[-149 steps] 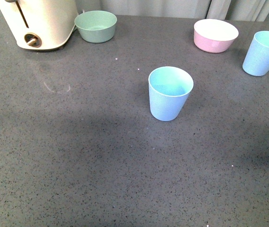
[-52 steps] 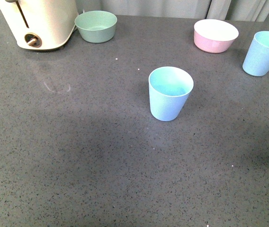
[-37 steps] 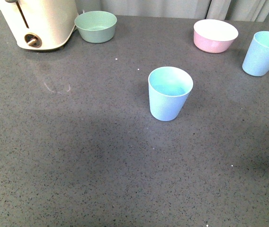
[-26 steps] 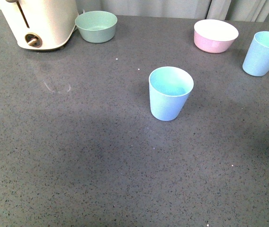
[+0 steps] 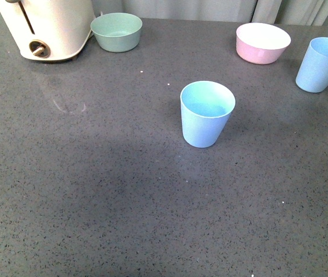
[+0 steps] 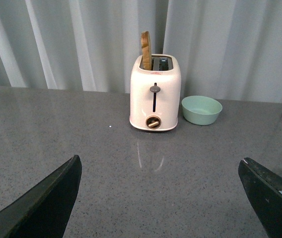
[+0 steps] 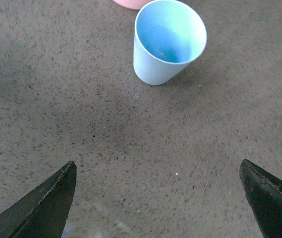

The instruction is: Stack blue cups with both arms

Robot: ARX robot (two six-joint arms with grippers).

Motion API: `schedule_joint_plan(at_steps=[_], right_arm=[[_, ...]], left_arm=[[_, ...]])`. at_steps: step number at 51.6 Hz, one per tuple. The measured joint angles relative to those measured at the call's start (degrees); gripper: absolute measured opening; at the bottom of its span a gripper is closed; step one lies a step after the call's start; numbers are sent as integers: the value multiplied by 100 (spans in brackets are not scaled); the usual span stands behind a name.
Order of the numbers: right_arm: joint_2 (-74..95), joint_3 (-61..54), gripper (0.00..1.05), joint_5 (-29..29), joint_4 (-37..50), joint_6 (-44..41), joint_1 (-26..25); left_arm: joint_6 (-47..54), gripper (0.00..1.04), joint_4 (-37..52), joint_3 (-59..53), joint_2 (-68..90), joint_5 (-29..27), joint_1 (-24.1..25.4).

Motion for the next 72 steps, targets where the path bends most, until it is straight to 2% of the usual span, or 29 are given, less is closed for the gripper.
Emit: schedule_joint_plan(at_steps=[9,20,34,49,51,55,63,72], right_arm=[[1082,1180,96,238,-428,-608,352],[1899,2199,96,417,-682,-848,752],[2551,2723,96,570,-817,-929,1091],[3067,3058,95,809,-935,-955,1198],[3108,3088,92,824,-955,-955,1204],[3195,3165,78,855,-986,-929,1217],[3263,3263,45,992,-1128,-868,1241],[3263,3279,19,1058,-1231,-780,1231]], left_arm=[[-2,96,0,-2,0,0,0],[-2,96,0,0,0,0,0],[0,96,0,-2,0,0,0],[0,96,0,-2,0,0,0],[-2,96,0,-2,0,0,0],[-2,96,0,-2,0,0,0],[-2,96,0,0,0,0,0],[0,96,0,0,0,0,0]])
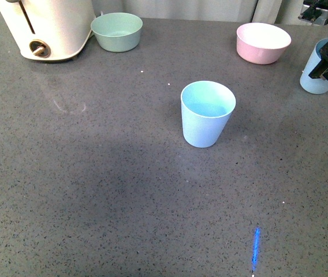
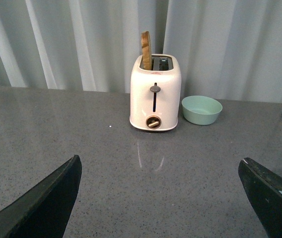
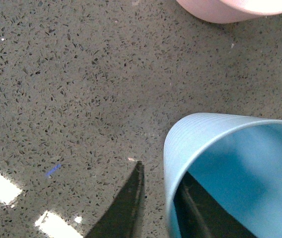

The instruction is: Stack blue cups with both arms

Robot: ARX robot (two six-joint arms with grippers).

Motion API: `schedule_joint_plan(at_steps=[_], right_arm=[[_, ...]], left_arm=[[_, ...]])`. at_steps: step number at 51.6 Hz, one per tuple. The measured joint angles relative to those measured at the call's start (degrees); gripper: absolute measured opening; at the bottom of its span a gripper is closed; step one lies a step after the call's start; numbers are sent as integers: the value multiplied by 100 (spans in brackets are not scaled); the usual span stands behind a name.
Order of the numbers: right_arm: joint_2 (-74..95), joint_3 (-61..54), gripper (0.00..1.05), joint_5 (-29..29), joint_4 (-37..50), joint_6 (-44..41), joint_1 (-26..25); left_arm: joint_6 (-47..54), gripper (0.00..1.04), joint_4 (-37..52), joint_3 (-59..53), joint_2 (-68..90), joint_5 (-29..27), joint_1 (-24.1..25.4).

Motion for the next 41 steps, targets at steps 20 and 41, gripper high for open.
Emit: schedule_joint_plan(at_steps=[20,41], right_arm=[[-669,-321,2,-232,-291,31,-114],[-2920,-1338,2,-1209,-793,131,1207]], left_arm=[[-2,96,0,-2,0,0,0],[-2,96,0,0,0,0,0]])
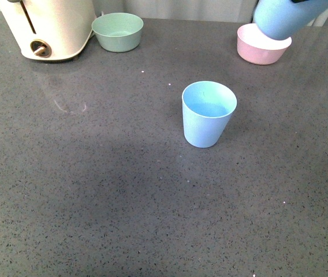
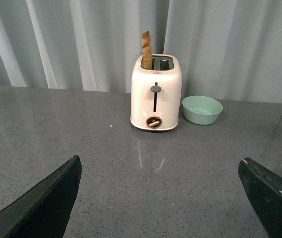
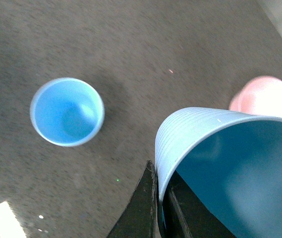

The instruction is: Stack blue cups with both arms

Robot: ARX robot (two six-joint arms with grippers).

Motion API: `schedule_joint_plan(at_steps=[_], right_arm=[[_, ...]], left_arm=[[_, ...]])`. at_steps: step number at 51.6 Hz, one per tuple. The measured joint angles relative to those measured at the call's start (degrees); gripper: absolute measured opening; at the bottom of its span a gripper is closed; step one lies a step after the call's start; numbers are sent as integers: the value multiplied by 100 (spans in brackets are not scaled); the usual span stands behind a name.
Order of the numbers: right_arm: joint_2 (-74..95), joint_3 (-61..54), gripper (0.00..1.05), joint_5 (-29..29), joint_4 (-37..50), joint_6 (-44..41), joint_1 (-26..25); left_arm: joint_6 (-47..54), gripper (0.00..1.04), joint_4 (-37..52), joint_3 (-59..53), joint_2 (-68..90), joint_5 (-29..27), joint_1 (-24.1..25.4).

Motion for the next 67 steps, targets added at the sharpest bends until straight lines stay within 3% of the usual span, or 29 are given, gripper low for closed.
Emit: schedule_joint_plan(at_steps=[8,18,49,67], right_arm=[[20,-249,2,170,66,157,767],[205,-323,2,315,142,321,1174],[542,-695,3,619,234,313,1427],[494,-708,70,496,560,680,1268]], left_arm=[[0,96,0,0,0,0,0],[0,96,0,-2,0,0,0],[0,96,0,0,0,0,0],[0,96,0,0,0,0,0]])
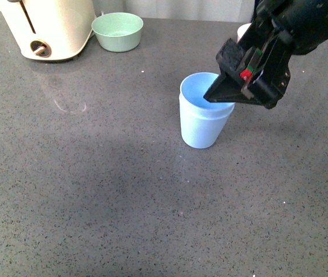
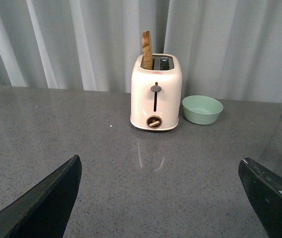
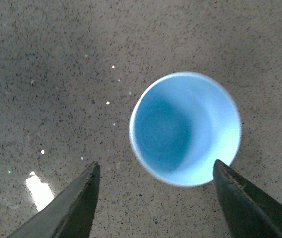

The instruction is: Stack blue cups with both arms

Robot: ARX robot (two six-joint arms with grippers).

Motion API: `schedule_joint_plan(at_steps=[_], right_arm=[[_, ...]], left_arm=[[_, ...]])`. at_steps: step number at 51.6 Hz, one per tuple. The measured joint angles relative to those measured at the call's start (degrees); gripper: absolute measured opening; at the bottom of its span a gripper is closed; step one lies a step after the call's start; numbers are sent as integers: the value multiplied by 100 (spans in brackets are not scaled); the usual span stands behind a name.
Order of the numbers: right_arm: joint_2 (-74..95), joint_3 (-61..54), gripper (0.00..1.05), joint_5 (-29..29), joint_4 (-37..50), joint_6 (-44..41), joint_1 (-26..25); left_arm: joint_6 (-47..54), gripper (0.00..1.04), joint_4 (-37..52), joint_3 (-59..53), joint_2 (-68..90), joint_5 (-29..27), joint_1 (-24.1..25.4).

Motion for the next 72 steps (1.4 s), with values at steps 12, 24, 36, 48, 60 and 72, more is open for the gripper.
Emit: schedule_joint_plan(at_steps=[12,24,36,48,60,72], right_arm=[[-1250,-258,95,-616,728,975,-636],[-3058,-1773,96,-586,1906,1834,-1705],[-4225,-3394,75,1512,4352,3136,-1766],[-5005,-4968,25,1541,5410,3713,-2122],[-5735,-5766,2,1488,5473,3753,-2275],[-6400,-6207,2,1484,5265,3753,-2280]], left_arm=[[2,96,0,0,0,0,0],[2,96,0,0,0,0,0],[2,96,0,0,0,0,0],[2,96,0,-2,0,0,0],[7,96,0,0,0,0,0],[7,96,0,-2,0,-2,0]])
